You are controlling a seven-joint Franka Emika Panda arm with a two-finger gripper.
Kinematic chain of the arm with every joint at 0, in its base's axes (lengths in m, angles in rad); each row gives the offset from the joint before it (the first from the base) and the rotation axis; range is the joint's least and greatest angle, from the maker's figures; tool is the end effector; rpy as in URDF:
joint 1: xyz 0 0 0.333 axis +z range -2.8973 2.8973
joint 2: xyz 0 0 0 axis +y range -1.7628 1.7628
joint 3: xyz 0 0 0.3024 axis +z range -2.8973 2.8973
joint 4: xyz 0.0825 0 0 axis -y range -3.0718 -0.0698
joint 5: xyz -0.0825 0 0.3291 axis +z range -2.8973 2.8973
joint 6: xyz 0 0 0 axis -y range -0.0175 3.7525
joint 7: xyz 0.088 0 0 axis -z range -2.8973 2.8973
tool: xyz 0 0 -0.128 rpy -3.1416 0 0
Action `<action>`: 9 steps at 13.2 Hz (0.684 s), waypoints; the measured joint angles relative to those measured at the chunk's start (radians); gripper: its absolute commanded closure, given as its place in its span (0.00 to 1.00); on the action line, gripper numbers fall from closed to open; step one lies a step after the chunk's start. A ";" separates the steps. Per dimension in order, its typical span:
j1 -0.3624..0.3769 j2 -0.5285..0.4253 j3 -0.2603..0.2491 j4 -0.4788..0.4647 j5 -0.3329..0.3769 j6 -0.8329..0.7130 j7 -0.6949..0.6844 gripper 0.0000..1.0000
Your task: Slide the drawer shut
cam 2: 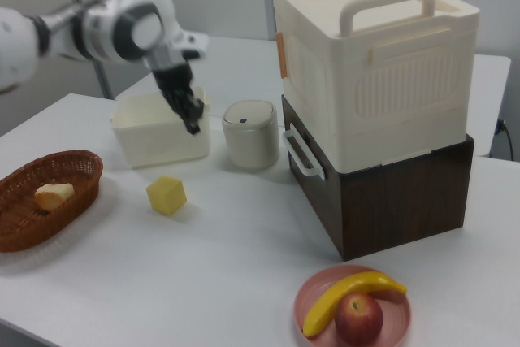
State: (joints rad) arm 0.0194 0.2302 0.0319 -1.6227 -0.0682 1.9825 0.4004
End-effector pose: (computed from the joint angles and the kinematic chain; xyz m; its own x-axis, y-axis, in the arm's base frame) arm 0.5918 0.0232 0.4809 0.9376 -0.3179 0.1412 -0.3216 -0.9469 0.0035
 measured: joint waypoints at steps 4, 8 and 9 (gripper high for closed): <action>0.046 -0.149 -0.001 -0.004 0.009 -0.182 -0.174 0.00; 0.094 -0.178 -0.045 -0.007 0.009 -0.250 -0.343 0.00; 0.098 -0.178 -0.053 -0.007 0.009 -0.253 -0.375 0.00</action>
State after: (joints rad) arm 0.1170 0.0519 -0.0215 -1.6300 -0.0593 1.7295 0.0256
